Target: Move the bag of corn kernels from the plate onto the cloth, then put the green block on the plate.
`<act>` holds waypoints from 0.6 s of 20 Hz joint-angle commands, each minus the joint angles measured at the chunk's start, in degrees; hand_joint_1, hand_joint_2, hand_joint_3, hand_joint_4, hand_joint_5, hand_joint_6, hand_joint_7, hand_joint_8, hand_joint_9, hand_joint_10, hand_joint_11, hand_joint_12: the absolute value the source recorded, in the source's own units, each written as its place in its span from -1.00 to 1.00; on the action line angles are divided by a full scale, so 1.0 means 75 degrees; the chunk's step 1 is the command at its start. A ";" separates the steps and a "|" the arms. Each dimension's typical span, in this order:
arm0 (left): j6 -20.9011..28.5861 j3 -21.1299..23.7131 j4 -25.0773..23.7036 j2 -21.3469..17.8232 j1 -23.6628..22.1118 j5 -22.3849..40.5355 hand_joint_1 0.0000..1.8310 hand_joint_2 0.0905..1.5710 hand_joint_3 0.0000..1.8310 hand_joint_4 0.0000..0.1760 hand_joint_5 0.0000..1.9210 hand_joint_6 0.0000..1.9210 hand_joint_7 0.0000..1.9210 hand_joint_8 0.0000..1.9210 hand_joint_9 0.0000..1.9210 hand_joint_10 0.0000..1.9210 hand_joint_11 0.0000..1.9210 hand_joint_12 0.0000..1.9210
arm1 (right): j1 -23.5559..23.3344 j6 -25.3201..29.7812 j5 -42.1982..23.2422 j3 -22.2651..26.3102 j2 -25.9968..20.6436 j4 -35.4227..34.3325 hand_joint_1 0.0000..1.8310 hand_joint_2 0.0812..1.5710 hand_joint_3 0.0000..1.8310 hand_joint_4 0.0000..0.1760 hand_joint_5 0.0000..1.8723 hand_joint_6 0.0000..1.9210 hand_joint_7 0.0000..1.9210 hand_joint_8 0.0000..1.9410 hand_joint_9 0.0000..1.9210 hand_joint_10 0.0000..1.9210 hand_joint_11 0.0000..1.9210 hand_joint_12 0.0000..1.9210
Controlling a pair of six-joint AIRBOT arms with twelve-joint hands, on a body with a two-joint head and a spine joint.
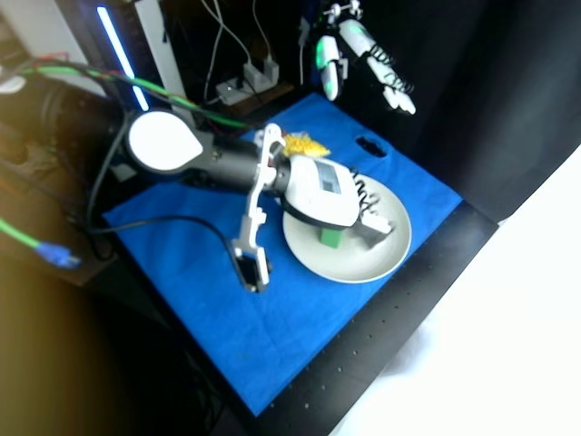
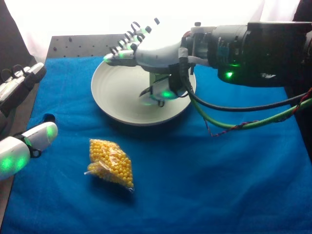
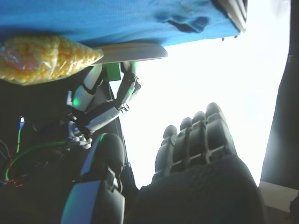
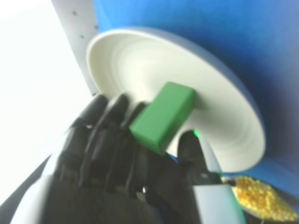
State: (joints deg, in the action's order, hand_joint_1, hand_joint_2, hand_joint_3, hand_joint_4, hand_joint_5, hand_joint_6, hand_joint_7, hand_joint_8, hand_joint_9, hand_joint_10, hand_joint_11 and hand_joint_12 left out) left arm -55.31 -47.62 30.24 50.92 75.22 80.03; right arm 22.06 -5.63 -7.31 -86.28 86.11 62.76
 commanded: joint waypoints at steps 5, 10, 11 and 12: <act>0.0045 -0.0007 -0.0093 0.0029 -0.0067 0.0998 -0.45 0.66 -1.00 -0.17 -0.95 -1.00 -1.00 -1.00 -1.00 -1.00 -0.98 -0.99 | -0.0427 -0.0003 -0.1677 0.0462 -0.0822 -0.0634 -0.43 0.35 -1.00 0.29 -1.00 -1.00 -1.00 -1.00 -1.00 -1.00 -1.00 -0.97; 0.0045 0.0020 -0.0093 -0.0040 -0.0067 0.1081 -0.51 0.58 -1.00 0.30 -0.91 -1.00 -1.00 -1.00 -0.97 -0.99 -1.00 -0.70 | -0.0600 -0.0001 -0.3413 0.1354 -0.2437 -0.1620 -0.41 0.23 -1.00 0.35 -1.00 -1.00 -1.00 -1.00 -1.00 -1.00 -1.00 -0.57; 0.0045 0.0029 -0.0093 -0.0064 -0.0067 0.1103 -0.51 0.57 -1.00 0.48 -0.91 -1.00 -1.00 -1.00 -0.96 -0.99 -1.00 -0.67 | -0.0599 -0.0001 -0.3691 0.1580 -0.2776 -0.1791 -0.37 0.27 -1.00 0.47 -1.00 -1.00 -1.00 -1.00 -1.00 -1.00 -1.00 -0.80; 0.0045 0.0034 -0.0093 -0.0091 -0.0068 0.1129 -0.48 0.56 -1.00 0.42 -0.90 -1.00 -1.00 -1.00 -0.97 -1.00 -1.00 -0.72 | -0.0599 -0.0001 -0.3868 0.1735 -0.3067 -0.1927 -0.29 0.36 -0.98 0.27 -1.00 -1.00 -1.00 -1.00 -1.00 -1.00 -1.00 -0.96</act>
State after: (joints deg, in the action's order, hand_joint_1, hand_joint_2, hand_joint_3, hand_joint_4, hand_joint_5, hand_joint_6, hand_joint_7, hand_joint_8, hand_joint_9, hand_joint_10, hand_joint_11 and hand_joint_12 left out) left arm -55.27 -47.24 30.17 50.78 75.22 81.06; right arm 18.70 -5.82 -30.35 -72.97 62.35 50.76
